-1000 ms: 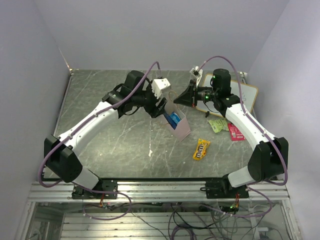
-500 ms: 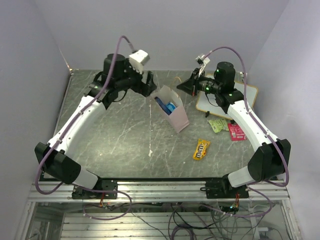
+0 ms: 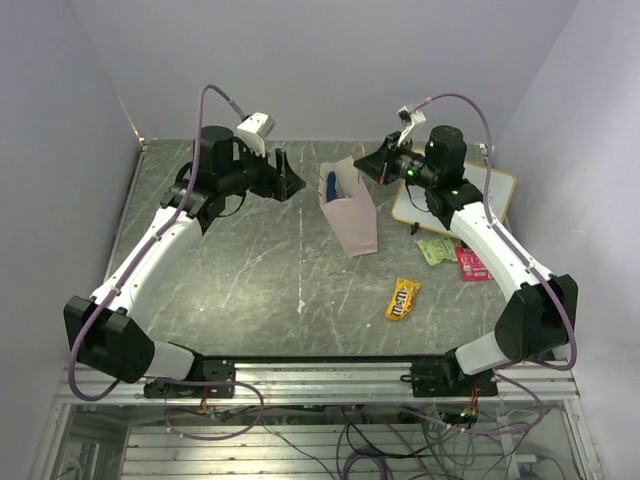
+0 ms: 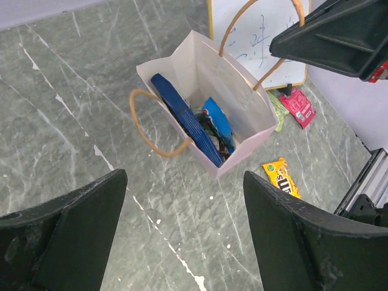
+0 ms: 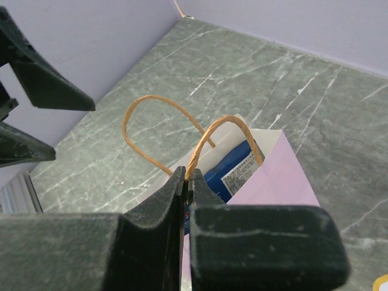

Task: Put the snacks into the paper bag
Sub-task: Place the snack in the paper bag, then adjust the paper bag at the center of the board.

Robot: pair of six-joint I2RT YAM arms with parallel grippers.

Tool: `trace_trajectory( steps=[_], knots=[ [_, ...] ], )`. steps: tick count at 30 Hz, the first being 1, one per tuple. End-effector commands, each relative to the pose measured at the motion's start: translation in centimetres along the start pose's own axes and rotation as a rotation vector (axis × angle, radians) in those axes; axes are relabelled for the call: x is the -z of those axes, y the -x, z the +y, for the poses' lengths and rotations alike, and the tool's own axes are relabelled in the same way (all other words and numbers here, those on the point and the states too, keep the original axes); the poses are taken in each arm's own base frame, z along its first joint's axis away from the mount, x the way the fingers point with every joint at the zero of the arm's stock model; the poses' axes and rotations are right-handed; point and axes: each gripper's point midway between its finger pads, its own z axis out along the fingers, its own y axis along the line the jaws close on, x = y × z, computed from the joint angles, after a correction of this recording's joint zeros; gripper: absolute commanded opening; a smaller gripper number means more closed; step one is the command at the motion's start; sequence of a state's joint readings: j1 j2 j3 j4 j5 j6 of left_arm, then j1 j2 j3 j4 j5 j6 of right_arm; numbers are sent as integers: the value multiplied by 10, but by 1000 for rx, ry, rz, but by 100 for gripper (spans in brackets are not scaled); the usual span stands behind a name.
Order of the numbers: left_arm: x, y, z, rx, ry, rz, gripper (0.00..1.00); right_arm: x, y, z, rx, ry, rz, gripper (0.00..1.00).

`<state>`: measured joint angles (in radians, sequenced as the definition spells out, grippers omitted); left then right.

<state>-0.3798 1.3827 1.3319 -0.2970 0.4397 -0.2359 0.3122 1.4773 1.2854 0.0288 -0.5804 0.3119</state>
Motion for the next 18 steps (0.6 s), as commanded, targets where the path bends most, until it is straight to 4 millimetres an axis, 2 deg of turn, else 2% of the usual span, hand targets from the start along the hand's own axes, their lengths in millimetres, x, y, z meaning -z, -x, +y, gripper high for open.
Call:
trace_trajectory(
  steps=[1, 8, 13, 18],
  knots=[
    [-1, 4, -8, 35, -31, -40, 89, -6, 9, -7, -34, -47, -64, 0],
    [-26, -16, -16, 123, -29, 18, 84, -5, -4, -10, -52, -52, -50, 0],
    [-40, -32, -10, 217, -5, 54, 81, -3, -11, -7, -47, -32, -38, 0],
    [-49, -35, 0, 210, 35, 68, 79, -3, -18, 0, -45, 17, -20, 0]
  ],
)
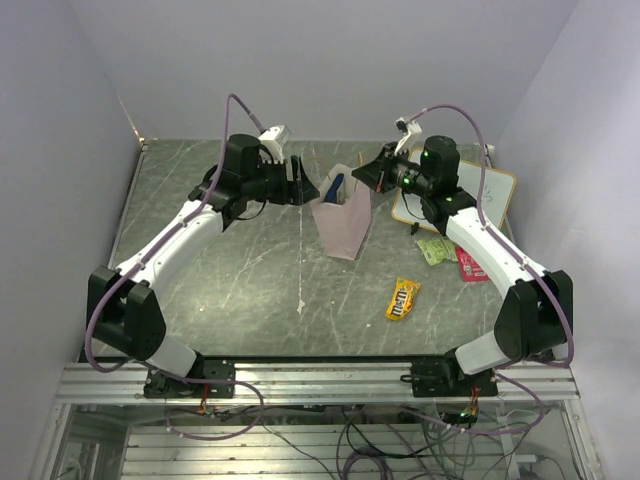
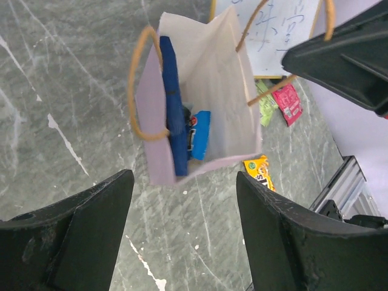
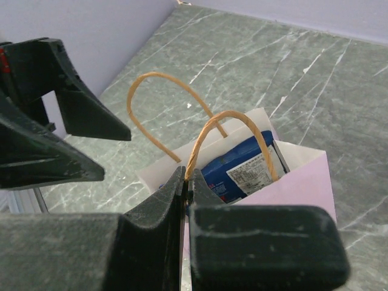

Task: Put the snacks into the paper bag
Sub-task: Adjust the paper bag at the center of the board.

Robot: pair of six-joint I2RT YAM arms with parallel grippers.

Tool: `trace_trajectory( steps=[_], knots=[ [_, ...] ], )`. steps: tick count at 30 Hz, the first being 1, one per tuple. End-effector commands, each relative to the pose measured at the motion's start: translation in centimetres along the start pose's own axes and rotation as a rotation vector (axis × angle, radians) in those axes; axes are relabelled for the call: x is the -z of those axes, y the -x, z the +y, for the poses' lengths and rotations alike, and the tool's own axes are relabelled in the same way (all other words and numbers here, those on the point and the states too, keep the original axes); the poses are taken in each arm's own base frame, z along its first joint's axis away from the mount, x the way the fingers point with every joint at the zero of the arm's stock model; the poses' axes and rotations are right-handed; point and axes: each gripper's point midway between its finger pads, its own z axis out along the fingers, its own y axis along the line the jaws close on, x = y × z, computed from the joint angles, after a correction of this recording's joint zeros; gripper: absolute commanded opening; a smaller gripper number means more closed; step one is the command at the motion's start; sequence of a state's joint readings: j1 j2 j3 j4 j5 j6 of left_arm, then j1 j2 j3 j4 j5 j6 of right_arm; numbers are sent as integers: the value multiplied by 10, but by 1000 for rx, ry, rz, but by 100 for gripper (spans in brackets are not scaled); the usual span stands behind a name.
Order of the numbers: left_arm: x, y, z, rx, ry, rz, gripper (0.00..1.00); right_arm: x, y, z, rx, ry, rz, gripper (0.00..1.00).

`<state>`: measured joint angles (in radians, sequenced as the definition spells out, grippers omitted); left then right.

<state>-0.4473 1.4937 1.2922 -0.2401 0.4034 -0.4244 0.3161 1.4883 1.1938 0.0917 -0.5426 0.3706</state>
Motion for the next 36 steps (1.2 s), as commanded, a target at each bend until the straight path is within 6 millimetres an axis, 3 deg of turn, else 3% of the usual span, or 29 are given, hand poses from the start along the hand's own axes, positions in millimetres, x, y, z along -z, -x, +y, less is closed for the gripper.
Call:
trace_trajectory(
  steps=[1, 12, 19, 36],
  knots=[
    [-7, 10, 5, 4, 34, -33, 79, 3, 9, 16, 35, 71, -36, 0],
    [-19, -3, -7, -49, 35, -1, 77, 8, 9, 30, 41, 136, -30, 0],
    [-26, -8, 13, -32, 124, 8, 65, 11, 7, 38, 55, 184, -25, 0],
    [-44, -9, 11, -32, 87, 48, 43, 15, -4, 46, 75, 250, -3, 0]
  ],
)
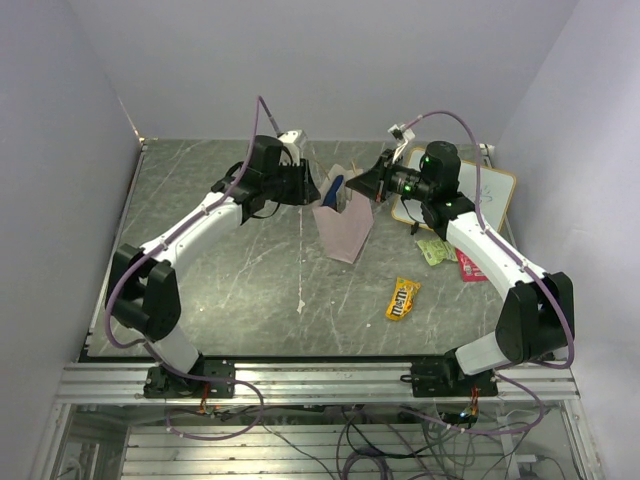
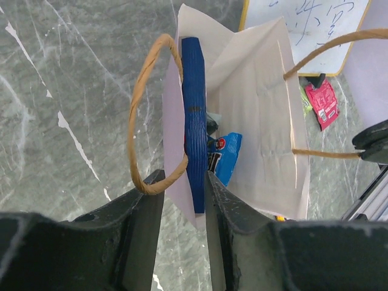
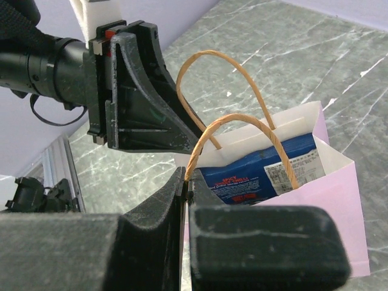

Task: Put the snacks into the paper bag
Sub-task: Adjust the paper bag at the center of the board.

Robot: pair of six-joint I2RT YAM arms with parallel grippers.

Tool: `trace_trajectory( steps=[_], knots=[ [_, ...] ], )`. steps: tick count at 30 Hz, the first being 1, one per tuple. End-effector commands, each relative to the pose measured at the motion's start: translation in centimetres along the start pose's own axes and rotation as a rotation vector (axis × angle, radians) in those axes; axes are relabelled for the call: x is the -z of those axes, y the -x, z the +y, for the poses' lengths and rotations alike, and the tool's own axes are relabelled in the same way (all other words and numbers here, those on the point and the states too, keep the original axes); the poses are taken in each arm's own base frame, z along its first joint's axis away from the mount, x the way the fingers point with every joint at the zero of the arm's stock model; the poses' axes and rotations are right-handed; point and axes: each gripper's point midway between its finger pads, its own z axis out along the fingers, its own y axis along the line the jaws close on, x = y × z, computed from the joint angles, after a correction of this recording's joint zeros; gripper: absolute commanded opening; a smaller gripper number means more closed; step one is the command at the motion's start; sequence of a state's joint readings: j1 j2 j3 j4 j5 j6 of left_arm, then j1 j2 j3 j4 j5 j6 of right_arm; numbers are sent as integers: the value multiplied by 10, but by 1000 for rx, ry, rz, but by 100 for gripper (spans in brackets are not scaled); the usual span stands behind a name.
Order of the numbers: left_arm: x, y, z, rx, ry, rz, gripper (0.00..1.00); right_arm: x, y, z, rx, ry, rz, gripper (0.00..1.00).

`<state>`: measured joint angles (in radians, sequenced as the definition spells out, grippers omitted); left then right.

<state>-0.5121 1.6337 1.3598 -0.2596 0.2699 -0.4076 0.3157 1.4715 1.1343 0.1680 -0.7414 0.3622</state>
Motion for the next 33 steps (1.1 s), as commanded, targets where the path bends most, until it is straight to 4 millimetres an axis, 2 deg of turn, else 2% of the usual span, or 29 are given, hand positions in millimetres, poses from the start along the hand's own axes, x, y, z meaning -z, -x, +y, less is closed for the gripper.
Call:
trace_trajectory(
  steps=[1, 9, 15, 21, 33],
  knots=[
    [-2, 11, -7, -15, -21, -12, 42, 5, 13, 16, 52, 52, -38, 0],
    [-9, 8, -7, -21, -27, 8, 39, 4, 12, 19, 52, 70, -34, 0],
    [-12, 7, -12, -15, -61, 12, 44, 5, 5, 17, 56, 76, -23, 0],
    [-17, 4, -14, -9, -80, 32, 35, 4, 4, 20, 56, 95, -21, 0],
    [-22, 6, -19, -13, -105, 33, 34, 5, 1, 19, 60, 91, -19, 0]
  ],
)
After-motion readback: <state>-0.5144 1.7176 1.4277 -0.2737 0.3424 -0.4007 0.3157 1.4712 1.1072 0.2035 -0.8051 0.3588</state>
